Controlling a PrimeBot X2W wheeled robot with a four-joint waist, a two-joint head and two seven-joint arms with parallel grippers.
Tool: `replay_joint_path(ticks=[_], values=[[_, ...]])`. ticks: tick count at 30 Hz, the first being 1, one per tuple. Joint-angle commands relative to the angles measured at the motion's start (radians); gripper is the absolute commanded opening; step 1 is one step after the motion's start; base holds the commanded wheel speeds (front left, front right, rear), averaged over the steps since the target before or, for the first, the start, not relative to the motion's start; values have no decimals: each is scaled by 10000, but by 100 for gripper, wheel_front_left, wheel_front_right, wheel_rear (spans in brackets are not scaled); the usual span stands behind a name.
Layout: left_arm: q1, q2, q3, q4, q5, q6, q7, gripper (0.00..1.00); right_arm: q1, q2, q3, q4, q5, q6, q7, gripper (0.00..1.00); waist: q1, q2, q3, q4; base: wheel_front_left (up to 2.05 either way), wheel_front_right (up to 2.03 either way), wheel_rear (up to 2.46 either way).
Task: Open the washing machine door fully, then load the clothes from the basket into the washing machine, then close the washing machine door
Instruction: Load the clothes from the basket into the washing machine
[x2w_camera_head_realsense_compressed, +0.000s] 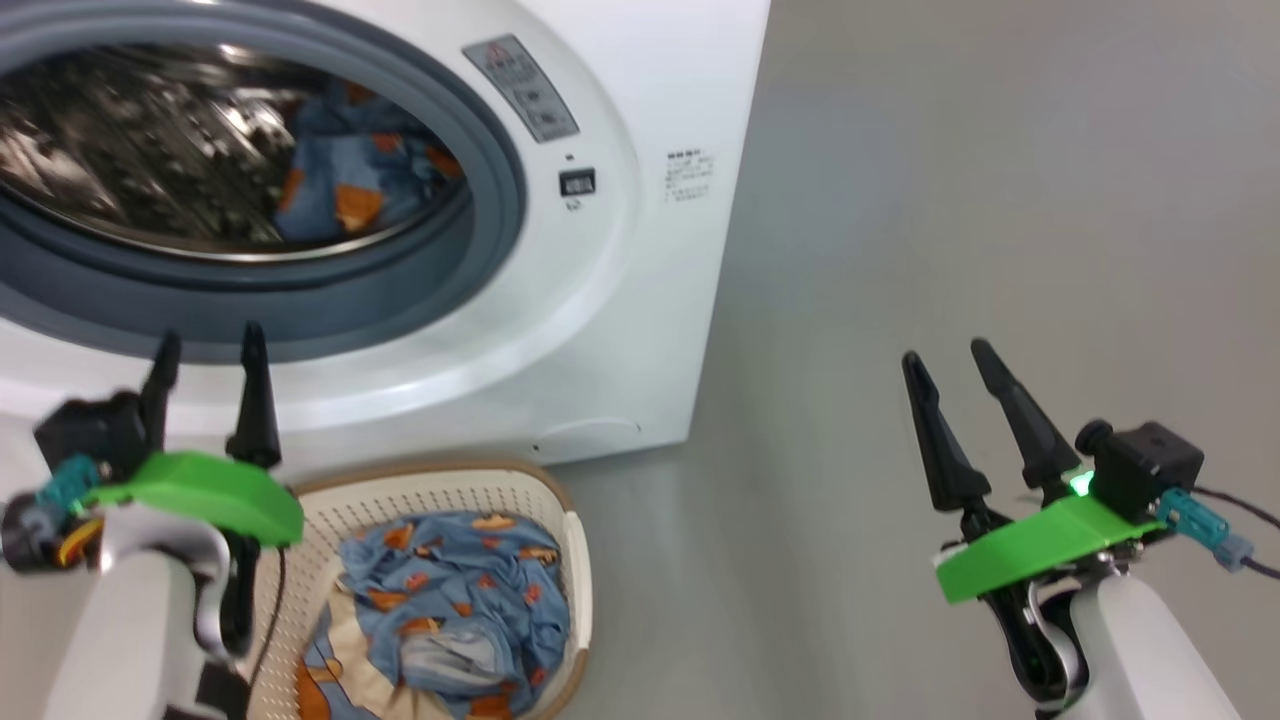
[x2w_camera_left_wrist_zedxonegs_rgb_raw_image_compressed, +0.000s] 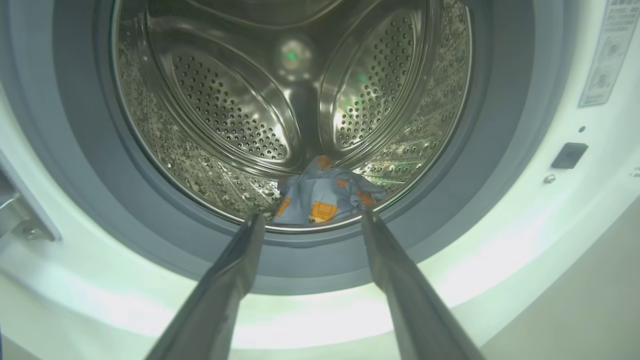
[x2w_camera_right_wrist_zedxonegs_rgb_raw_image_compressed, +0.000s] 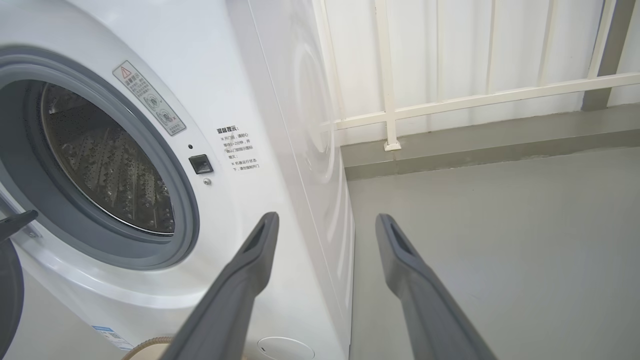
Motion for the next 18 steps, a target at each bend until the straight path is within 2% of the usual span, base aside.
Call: replay_joint_path(ticks=[1, 8, 18], values=[[171, 285, 352, -405, -49, -24, -63, 100, 167, -71, 199, -182, 168, 16, -49, 100, 0, -1, -588, 298, 0, 0, 0], [1467, 159, 475, -1559, 178, -14, -63, 100, 525, -296, 217, -138, 230, 16, -49, 100, 0, -1, -1149, 597, 0, 0, 0], [3495, -328, 912, -3355, 97, 97, -63, 100, 928, -499, 291, -127, 304, 16, -49, 100, 0, -1, -1700, 726, 0, 0, 0]])
